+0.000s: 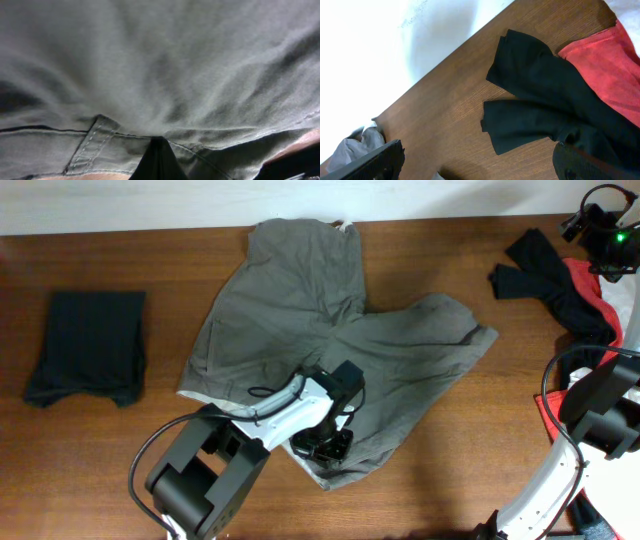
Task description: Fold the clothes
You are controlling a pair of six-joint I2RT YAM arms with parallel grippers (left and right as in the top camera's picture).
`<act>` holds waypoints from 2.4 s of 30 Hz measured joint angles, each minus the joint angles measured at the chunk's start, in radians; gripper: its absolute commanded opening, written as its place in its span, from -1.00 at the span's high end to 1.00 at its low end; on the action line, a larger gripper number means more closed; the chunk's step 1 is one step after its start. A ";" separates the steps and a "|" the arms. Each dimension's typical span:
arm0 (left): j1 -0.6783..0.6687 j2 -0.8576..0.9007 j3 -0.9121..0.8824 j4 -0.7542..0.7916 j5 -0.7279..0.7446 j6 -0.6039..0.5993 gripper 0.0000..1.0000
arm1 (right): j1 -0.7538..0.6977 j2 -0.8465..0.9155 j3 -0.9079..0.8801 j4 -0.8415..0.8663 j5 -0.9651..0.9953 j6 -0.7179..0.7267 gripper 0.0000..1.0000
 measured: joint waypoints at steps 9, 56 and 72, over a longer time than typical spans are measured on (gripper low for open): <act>0.182 -0.001 -0.037 -0.128 -0.105 0.000 0.99 | 0.000 0.000 0.000 0.000 0.000 0.000 -0.97; 0.509 0.124 0.419 0.287 -0.241 0.000 0.99 | 0.045 0.002 0.000 -0.091 -0.185 -0.146 0.05; 0.509 0.164 0.418 0.310 -0.229 0.000 0.99 | 0.671 0.076 0.000 0.192 0.217 -0.381 0.92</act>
